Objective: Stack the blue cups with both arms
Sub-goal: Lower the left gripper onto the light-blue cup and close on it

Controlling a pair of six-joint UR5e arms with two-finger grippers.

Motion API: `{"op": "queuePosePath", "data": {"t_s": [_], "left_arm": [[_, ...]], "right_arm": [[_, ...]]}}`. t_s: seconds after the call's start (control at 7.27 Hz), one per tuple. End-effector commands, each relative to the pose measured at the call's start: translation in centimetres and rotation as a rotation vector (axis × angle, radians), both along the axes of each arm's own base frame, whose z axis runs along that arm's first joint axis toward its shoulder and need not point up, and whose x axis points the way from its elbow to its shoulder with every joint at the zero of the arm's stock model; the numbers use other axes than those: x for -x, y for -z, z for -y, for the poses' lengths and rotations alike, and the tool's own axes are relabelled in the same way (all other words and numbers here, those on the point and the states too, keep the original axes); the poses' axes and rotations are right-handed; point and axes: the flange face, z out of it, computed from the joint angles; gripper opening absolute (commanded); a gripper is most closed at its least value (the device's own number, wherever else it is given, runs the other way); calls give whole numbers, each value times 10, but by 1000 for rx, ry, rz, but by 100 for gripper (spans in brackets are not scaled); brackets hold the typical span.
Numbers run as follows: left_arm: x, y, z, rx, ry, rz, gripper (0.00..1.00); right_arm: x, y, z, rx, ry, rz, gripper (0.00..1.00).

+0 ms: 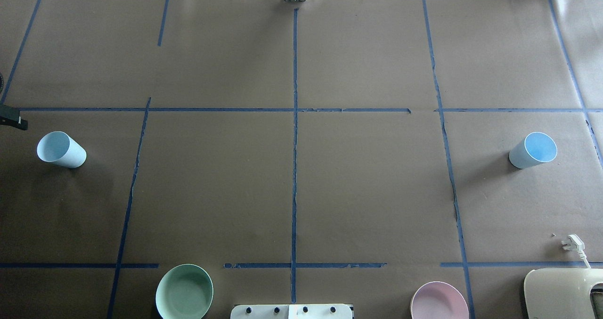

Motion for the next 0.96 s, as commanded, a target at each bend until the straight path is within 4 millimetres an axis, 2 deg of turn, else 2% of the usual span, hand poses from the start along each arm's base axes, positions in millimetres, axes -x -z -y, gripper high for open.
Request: {"op": "queuePosePath", "data": {"t_s": [0.0, 0.55, 0.69, 0.83], "left_arm": [[-42, -6, -12, 31, -11, -15, 100], [-65, -12, -19, 40, -48, 1, 99], [-66, -12, -18, 43, -47, -2, 83], [-67, -12, -16, 40, -48, -1, 48]], "right_arm": [[0, 0, 0, 0, 1, 0, 100], [0, 0, 1, 1, 0, 1, 100], [0, 1, 1, -1, 0, 2, 100], [0, 1, 1, -1, 0, 2, 100]]}}
